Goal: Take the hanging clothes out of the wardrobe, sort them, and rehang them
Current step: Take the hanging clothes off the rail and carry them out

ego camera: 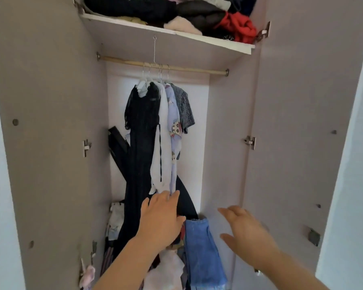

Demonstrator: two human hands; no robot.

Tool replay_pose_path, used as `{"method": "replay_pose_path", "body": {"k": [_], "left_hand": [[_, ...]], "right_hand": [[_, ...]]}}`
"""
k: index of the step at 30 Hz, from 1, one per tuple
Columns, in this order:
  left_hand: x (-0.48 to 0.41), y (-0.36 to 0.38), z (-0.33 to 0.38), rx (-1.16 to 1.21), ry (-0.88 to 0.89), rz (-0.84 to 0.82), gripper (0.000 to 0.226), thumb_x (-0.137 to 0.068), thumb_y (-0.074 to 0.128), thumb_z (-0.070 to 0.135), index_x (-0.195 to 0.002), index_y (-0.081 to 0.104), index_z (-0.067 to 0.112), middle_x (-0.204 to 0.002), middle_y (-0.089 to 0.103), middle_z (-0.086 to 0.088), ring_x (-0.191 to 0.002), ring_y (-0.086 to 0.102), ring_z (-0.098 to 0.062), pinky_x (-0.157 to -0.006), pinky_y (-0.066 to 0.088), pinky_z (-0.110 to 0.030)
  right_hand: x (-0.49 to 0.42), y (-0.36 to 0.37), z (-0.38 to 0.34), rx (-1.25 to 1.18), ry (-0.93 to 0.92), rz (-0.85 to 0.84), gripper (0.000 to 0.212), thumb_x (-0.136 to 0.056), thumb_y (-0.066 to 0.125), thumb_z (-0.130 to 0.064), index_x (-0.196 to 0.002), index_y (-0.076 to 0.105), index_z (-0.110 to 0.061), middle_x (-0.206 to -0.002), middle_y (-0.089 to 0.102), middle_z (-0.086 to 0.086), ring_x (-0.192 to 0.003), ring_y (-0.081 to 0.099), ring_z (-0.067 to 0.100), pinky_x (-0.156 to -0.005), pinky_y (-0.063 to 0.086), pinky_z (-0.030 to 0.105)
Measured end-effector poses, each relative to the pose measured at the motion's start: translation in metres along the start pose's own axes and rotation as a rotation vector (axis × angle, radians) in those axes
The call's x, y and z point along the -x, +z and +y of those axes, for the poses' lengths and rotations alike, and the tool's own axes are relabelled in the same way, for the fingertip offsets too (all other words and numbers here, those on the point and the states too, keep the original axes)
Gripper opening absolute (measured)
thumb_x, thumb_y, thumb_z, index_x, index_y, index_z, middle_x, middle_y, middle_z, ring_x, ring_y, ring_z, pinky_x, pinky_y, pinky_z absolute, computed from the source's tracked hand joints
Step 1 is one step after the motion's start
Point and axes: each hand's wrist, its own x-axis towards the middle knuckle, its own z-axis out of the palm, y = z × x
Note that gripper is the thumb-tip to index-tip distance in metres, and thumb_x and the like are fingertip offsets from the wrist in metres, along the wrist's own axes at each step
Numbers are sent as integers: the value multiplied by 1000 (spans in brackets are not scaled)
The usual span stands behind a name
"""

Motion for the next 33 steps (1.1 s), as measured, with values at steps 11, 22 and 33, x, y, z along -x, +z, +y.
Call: {"method": "replay_pose_path", "body": {"k": [11,22,33], "left_hand": [[-197,-7,-51,-17,20,241,64,-97,33,47,-149,0,28,-153,11,6,-140,8,-12,-114,0,-31],[-401,-26,-75,-95,52,548,64,-95,43,43,-149,13,25,-150,20,4,-139,12,-15,-113,4,-32],[-541,-42,-90,-242,73,669,64,-93,44,49,-147,18,27,-151,22,2,-139,15,-18,-114,9,-40]], "right_hand": [[-235,-22,21,48,-111,171,59,-96,45,-36,-148,19,-27,-147,27,-5,-133,29,15,-108,27,23],[-477,-108,45,-17,-237,571,53,-93,51,-28,-143,33,-22,-137,41,6,-125,39,26,-99,37,34],[-651,-141,26,-57,-312,654,46,-89,55,-22,-133,44,-14,-123,46,14,-114,46,34,-87,46,40]]}}
